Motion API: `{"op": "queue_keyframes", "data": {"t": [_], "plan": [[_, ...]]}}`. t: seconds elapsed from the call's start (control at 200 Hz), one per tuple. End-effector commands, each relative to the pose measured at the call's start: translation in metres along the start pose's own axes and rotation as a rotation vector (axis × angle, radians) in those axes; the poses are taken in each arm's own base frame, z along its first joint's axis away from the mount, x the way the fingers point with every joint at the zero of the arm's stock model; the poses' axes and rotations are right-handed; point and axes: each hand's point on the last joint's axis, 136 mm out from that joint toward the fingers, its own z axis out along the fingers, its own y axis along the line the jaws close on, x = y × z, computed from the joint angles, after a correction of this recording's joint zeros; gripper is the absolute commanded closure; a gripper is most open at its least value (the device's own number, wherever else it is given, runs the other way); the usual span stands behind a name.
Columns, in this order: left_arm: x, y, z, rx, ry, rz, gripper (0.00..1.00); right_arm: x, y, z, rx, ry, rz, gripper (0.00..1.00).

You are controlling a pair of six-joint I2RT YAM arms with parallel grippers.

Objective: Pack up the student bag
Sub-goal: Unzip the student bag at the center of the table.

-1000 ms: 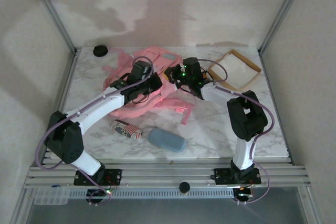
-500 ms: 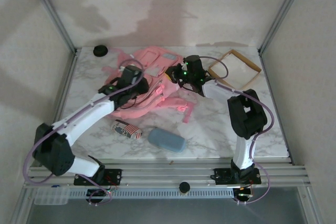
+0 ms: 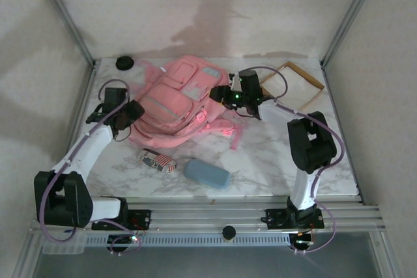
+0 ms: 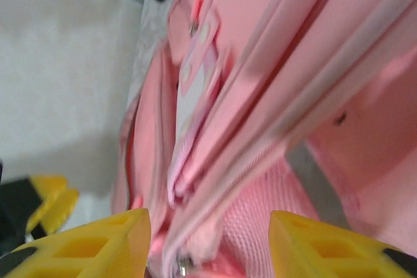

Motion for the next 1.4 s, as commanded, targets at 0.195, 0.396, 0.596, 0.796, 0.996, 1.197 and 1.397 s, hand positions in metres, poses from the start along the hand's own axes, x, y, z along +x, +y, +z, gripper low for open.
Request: {"op": "queue_keyframes", "data": {"t": [0.195, 0.396, 0.596, 0.796, 0.996, 1.197, 1.397], "plan": [[0.008, 0.014, 0.027, 0.057, 0.086, -0.055, 0.34, 0.043, 0.019, 0.000, -0.135, 0.139, -0.358, 0.59], [0.022, 0.026, 0.040, 0.029, 0.123, -0.064, 0.33, 0.048, 0.011, 0.016, -0.084, 0.191, -0.428, 0.60], [0.032, 0.049, 0.047, -0.043, 0.136, -0.051, 0.47, 0.043, -0.014, 0.026, 0.035, 0.203, -0.452, 0.53], [0.042, 0.062, 0.056, -0.069, 0.160, -0.053, 0.62, 0.066, -0.033, 0.038, 0.061, 0.289, -0.479, 0.53], [0.051, 0.067, 0.063, -0.072, 0.180, -0.066, 0.77, 0.086, -0.034, 0.047, 0.001, 0.348, -0.494, 0.58], [0.054, 0.072, 0.065, -0.089, 0.181, -0.064, 0.82, 0.095, -0.029, 0.041, -0.026, 0.368, -0.510, 0.64], [0.057, 0.073, 0.067, -0.084, 0.187, -0.074, 0.83, 0.107, -0.032, 0.035, -0.045, 0.383, -0.496, 0.75]]}}
